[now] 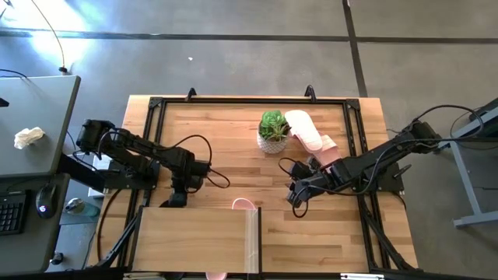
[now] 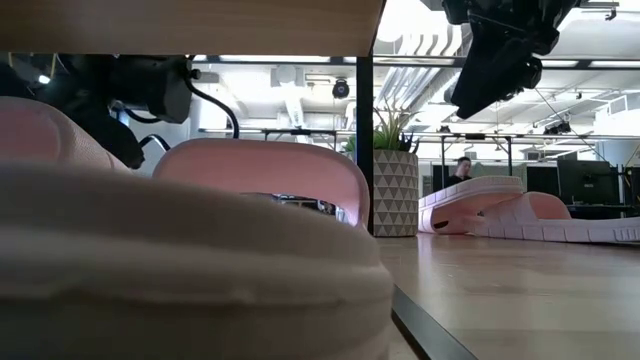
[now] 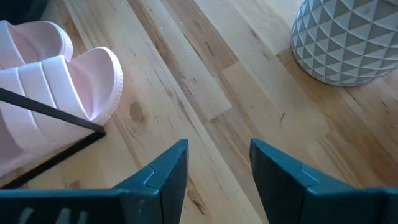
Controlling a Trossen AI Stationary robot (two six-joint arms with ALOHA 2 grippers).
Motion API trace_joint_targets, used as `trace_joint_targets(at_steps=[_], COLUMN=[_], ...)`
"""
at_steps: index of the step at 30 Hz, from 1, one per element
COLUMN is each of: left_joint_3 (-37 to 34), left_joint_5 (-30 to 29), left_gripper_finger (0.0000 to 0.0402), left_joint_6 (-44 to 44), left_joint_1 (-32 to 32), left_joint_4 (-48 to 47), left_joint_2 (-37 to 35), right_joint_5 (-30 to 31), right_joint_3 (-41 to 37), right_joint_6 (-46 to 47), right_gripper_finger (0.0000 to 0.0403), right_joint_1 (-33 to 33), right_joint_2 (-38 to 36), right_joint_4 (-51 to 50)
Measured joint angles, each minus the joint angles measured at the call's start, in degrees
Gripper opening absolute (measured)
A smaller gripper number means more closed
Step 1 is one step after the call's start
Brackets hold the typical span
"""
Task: Pick and place slides into the shelf
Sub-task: Adjust the slides under the shelf
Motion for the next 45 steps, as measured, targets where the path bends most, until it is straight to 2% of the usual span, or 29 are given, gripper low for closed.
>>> trace_joint_targets(at_steps=[14,19,23,32,39,45], left_joint_3=[0.05,0.03,0.15,7.88,10.12,10.12], left_joint_5=[1.13,-2.79,-4.59,-3.95,4.60,4.10], left_gripper_finger=[0.0000,0.0000,0.0000,0.0000,0.0000,0.0000], left_joint_6=[-1.61,-5.80,-5.96,0.19,5.01,6.08], left_joint_1=[0.00,-0.02,-0.02,-0.02,-0.79,-1.94], left_joint_4=[-3.98,-9.71,-8.16,-6.76,-1.33,-0.03], left_joint_2=[0.00,0.00,0.00,-0.02,-0.02,-0.02], right_joint_5=[-0.20,-0.20,-0.19,-2.11,-3.30,-3.32], right_joint_3=[0.02,0.01,0.00,0.00,0.00,0.00], right_joint_6=[-0.02,-0.01,-0.02,-0.02,0.31,0.39], right_gripper_finger=[0.0161,0.0161,0.0161,0.0161,0.0161,0.0161], right_joint_1=[0.00,0.00,0.00,0.04,0.13,0.13], right_joint_2=[0.00,0.00,0.00,0.00,0.00,0.00], right_joint_4=[-0.70,-0.70,-0.85,-0.96,-2.53,-2.84])
